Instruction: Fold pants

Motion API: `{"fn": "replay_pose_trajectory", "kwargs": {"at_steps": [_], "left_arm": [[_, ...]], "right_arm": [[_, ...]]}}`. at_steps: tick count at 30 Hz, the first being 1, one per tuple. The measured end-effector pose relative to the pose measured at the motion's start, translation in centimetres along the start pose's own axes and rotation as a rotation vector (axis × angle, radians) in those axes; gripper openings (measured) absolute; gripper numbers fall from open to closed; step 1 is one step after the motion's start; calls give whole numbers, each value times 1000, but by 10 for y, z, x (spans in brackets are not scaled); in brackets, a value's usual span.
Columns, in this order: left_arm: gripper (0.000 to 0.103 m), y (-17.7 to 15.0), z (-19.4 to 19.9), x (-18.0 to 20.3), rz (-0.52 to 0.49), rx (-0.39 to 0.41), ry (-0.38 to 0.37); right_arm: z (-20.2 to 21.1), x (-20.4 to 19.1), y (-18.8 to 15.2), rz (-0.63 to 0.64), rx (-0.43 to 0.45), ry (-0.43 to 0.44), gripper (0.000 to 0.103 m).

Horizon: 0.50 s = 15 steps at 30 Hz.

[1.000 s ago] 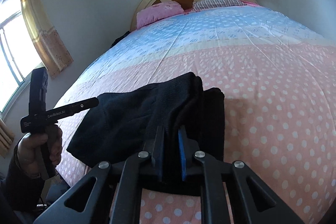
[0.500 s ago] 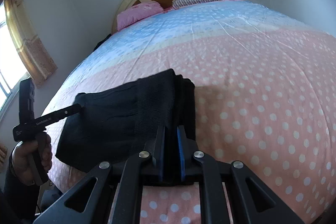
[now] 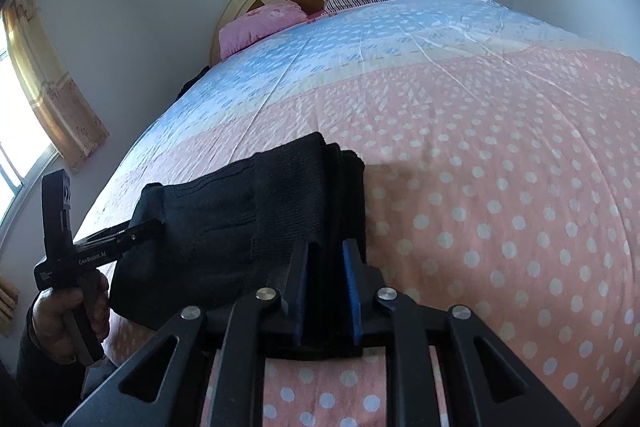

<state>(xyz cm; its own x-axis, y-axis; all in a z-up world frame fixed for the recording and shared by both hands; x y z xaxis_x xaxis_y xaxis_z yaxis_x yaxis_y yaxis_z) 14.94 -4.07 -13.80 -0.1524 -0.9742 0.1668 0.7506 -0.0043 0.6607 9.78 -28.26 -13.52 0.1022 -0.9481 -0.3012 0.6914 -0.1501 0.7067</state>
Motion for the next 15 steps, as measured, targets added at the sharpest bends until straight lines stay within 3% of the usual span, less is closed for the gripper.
{"fn": "replay_pose_trajectory", "kwargs": {"at_steps": [2,5,7,9,11,13,15], "left_arm": [[89,-1,0,2,0,-4,-11],[89,-2,1,4,-7,-2,-12],[89,-2,1,4,-8,-3,-11],[89,-2,2,4,-3,-5,-15],[89,-3,2,5,-2,-9,-16],[89,-5,4,6,-8,-10,-18],[89,-6,4,8,-18,-12,-14]], "right_arm": [[10,-8,10,29,61,-28,25],[20,-28,27,73,128,19,26],[16,-43,36,105,126,66,36],[1,-55,41,133,100,115,43],[-20,-56,42,139,46,95,43],[-48,-43,39,83,-49,49,43],[-62,-28,35,27,-95,72,43]]}}
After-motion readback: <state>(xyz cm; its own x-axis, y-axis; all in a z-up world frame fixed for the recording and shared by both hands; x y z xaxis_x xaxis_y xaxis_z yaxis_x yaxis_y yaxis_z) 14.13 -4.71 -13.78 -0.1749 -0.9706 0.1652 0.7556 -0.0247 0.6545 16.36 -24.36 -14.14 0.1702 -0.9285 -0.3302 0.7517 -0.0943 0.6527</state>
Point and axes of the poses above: each gripper's, at about its wrist camera, not at the fingertips, and z roughly against the way its jaws point, x to its right, y to its top, the point moved 2 cm from there along -z, roughly the way its jaws point
